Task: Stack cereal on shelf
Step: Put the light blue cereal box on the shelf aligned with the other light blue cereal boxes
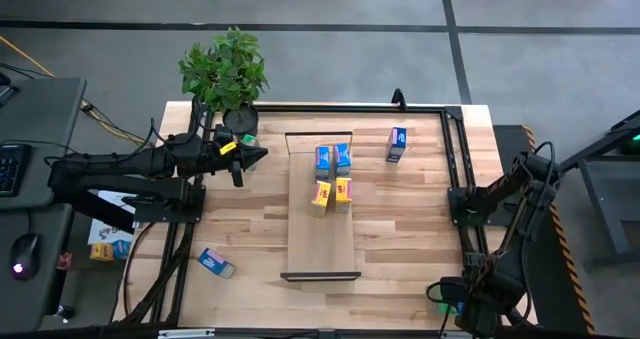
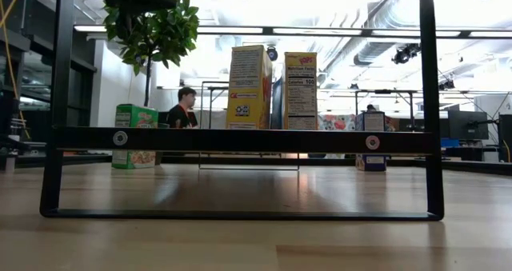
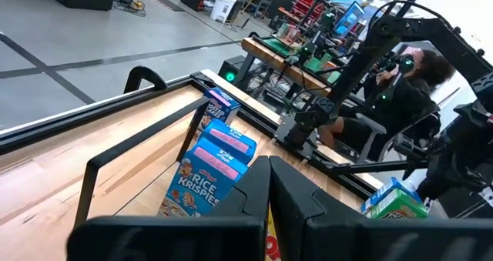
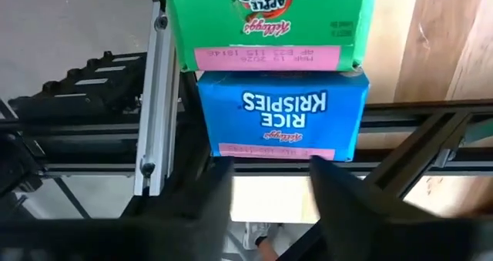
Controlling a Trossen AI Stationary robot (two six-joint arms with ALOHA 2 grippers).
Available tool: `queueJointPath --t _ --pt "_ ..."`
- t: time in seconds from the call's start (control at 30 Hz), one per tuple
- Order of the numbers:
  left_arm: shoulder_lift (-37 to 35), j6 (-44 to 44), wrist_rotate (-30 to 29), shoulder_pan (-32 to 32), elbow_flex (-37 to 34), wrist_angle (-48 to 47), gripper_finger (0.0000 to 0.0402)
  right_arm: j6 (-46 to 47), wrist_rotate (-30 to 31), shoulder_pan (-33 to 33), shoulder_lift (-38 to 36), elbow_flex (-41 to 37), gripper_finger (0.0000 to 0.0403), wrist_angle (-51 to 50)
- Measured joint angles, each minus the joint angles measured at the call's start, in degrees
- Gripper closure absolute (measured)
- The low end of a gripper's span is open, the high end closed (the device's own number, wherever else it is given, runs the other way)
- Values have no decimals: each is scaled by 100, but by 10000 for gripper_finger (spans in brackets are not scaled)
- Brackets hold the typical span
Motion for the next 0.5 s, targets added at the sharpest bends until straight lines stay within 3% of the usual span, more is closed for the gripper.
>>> queueJointPath --t 0.17,0.33,0.5 --pt "0 -2 -1 -1 0 0 401 -24 159 49 -4 0 380 155" --pt "0 -11 -1 0 0 1 402 -326 911 260 -4 0 378 542" --pt "0 -13 -14 1 0 2 401 -245 922 373 -4 0 400 353"
